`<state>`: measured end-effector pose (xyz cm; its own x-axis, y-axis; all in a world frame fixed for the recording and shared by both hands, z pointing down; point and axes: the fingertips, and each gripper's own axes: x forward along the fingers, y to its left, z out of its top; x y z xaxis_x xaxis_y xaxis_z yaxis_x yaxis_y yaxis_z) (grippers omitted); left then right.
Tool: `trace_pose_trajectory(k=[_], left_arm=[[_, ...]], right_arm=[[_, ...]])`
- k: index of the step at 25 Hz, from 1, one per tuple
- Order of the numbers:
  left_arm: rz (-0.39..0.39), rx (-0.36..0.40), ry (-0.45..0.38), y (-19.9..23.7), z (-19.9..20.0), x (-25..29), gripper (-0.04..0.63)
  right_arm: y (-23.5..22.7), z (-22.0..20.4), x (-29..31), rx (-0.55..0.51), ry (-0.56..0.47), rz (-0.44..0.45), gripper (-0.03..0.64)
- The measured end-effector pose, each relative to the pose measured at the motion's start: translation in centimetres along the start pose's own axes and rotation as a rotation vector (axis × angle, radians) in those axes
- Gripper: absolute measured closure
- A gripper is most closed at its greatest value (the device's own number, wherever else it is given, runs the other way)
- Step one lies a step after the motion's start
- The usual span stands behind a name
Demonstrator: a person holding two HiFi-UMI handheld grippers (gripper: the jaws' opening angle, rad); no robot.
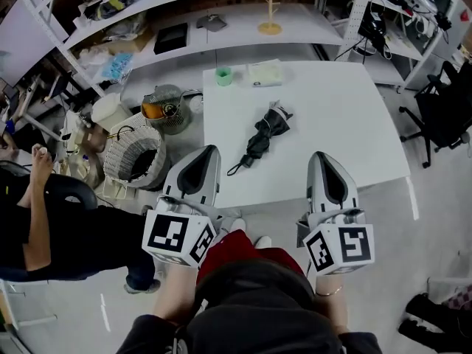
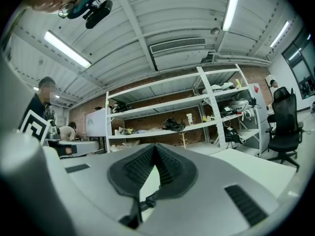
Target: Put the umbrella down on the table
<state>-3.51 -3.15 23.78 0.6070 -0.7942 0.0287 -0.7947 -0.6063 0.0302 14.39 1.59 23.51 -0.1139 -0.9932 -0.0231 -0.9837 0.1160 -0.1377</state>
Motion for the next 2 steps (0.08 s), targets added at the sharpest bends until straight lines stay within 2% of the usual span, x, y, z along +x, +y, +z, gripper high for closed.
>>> trace_pose_trajectory(k=[2], left_arm=[[0.005,-0.008,0.002,0.3,-0.19,-0.02,0.581]], right_arm=[[0.18,-0.03,0.17,-0.005,0.002,0.007,0.598]])
